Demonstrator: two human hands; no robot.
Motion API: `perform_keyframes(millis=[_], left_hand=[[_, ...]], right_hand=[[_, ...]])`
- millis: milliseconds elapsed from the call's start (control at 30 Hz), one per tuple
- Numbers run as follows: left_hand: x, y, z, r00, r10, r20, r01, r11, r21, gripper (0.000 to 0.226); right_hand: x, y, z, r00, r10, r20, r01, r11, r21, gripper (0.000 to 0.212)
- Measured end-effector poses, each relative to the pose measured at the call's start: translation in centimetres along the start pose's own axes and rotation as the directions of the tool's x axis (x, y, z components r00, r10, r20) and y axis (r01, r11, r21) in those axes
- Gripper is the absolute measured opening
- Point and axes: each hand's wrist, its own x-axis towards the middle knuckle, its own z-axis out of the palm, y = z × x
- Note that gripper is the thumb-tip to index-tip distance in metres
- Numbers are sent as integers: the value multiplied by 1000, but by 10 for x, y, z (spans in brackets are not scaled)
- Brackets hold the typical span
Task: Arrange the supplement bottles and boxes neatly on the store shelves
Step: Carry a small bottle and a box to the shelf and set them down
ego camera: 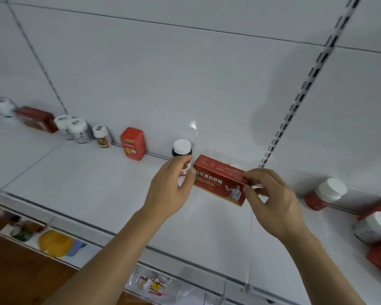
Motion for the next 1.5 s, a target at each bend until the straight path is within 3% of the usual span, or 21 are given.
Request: perform_keyframes(millis=[267,500,700,1233,1500], left_hand=[[-44,-55,-101,981,-153,-122,166,980,108,33],[-89,-134,-208,988,-126,-91,152,913,378,41],[-104,-192,-280,980,-154,-128,198,847,494,47],[-22,-361,-401,947,-297,-123,307,720,622,54],[22,-439,-439,945,-322,-57,290,745,600,49]], right_hand=[[3,-86,72,991,-95,90,93,995,28,27],[-4,-171,165,986,-120,115,120,993,9,28],[4,-230,244,983,-128,131,127,992,14,27],[154,-307,479,938,-285,198,266,957,114,26],[193,-322,569,951,-219,216,224,974,-2,30]])
